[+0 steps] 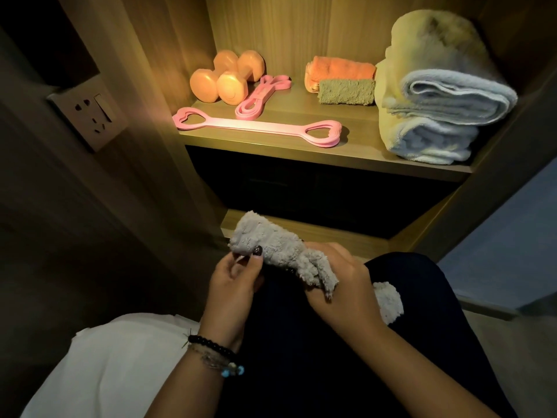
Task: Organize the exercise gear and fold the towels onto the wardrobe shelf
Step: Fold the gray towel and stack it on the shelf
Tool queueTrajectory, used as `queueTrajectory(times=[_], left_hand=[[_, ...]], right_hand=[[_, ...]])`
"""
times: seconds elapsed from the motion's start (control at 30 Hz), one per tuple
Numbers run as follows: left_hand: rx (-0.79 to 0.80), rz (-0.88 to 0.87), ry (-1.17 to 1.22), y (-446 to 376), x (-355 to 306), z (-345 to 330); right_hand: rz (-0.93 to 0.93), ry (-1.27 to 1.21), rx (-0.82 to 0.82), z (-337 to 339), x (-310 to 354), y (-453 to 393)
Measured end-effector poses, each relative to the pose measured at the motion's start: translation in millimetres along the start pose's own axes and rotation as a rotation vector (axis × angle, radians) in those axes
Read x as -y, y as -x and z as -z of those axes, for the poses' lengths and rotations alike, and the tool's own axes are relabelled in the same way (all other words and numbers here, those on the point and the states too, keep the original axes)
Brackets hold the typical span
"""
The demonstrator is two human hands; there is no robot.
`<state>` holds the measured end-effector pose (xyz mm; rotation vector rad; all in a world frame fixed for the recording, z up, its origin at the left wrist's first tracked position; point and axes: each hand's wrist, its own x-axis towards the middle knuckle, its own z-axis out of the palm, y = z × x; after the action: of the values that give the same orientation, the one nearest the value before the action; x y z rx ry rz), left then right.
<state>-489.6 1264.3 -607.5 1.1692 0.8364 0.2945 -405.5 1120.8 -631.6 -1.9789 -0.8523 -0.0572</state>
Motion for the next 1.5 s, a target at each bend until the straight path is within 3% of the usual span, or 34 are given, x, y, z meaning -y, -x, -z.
queueTrajectory(times=[0.13, 0.27, 0.53, 0.67, 0.83, 1.03, 1.33, 1.5], left_hand=[[0.191, 0.034, 0.295, 6.9, -10.1, -8.7], [0.198, -0.016, 0.403, 7.7, -13.3, -10.2], [0.268, -0.075, 0.528, -7.8, -26.8, -25.3], [0.343, -0.111, 0.432, -22.4, -48.9, -42.7], [0.518, -0.158, 0.076, -48.3, -80.8, -56.5], [0.707, -0.255, -0.352, -80.7, -117.3, -75.7], [0.809, -0.174, -0.743, -142.4, -153.8, -116.4], [0.916, -0.174, -0.782, -172.9, -165.6, -135.4]], right_hand=[[0.078, -0.007, 0.085, -0.2, 10.5, 7.4], [0.061, -0.157, 0.146, 5.7, 10.6, 7.2], [-0.27, -0.423, 0.108, 28.2, 13.3, -14.0], [-0.469, -0.662, 0.104, 49.6, 14.1, -35.3], [-0.495, -0.704, -0.006, 89.6, 11.3, -78.6], [-0.466, -0.65, 0.125, 122.0, 7.7, -137.6], [-0.552, -0.502, 0.453, 131.2, -9.8, -206.5], [-0.571, -0.557, 0.303, 122.0, -29.3, -219.6]])
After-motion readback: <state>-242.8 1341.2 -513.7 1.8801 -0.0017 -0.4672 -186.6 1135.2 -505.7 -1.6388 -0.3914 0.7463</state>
